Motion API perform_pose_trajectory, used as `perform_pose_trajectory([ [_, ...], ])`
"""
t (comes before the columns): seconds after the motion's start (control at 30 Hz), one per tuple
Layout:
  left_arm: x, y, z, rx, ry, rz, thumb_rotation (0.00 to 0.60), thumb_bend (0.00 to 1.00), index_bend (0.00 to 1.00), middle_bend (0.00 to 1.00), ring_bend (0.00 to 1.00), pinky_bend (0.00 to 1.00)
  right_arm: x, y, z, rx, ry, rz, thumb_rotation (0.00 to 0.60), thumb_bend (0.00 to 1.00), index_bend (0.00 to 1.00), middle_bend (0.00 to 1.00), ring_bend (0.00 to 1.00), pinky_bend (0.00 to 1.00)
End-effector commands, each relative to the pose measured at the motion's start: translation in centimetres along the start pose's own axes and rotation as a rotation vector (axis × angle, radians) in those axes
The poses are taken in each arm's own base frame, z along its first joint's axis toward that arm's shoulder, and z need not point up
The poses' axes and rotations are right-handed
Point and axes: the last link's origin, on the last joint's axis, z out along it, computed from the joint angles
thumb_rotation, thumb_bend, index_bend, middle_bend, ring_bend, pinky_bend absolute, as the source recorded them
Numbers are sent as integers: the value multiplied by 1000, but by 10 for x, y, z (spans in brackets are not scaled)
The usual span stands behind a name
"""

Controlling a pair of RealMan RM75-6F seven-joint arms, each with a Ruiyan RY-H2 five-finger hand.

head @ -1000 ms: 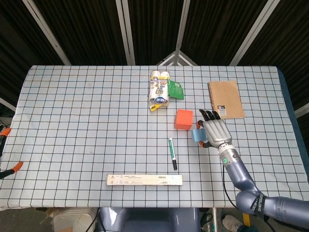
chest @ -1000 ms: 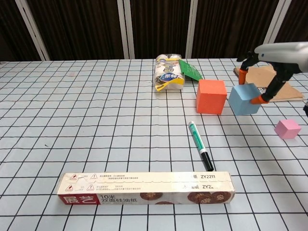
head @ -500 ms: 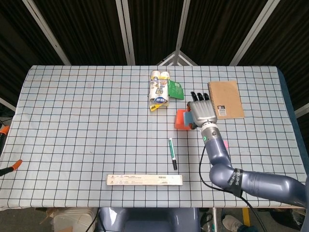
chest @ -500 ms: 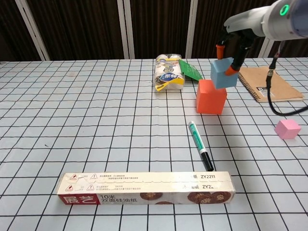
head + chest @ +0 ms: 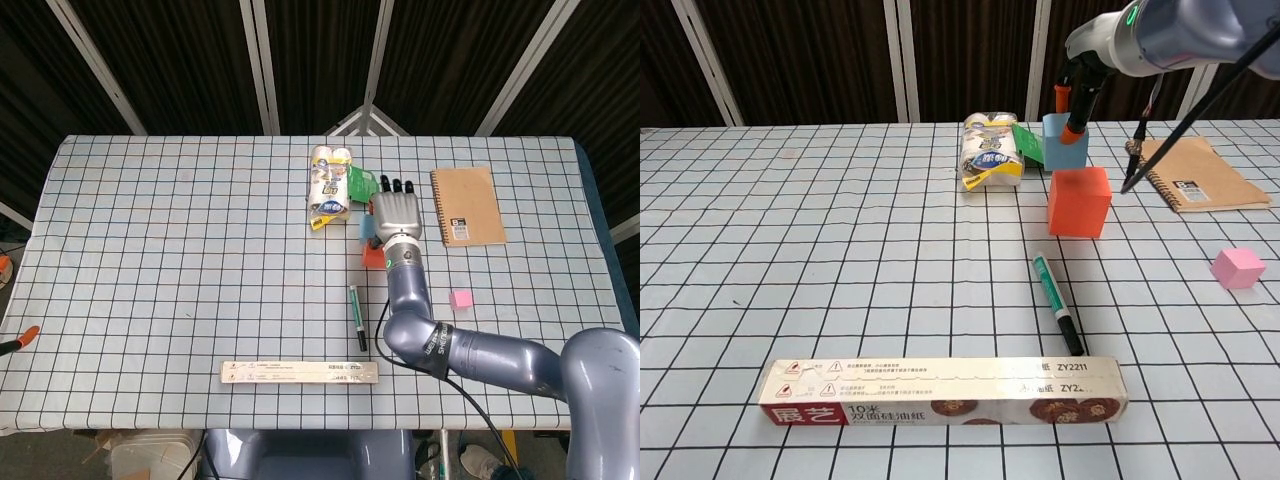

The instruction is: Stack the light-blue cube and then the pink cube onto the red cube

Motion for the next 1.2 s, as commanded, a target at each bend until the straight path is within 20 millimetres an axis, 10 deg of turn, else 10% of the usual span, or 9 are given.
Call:
perform_pose_trajectory([
  [0.03,0,-1,2,4,-3,-3,600,163,38,0,0,0,-4,-4,2,-29,-21,-13,600,367,465,0,0,0],
  [1.2,0,0,2,3,-5,-1,600,163,38,0,0,0,-9,4,4,-39,-41,-43,600,375,471,0,0,0],
])
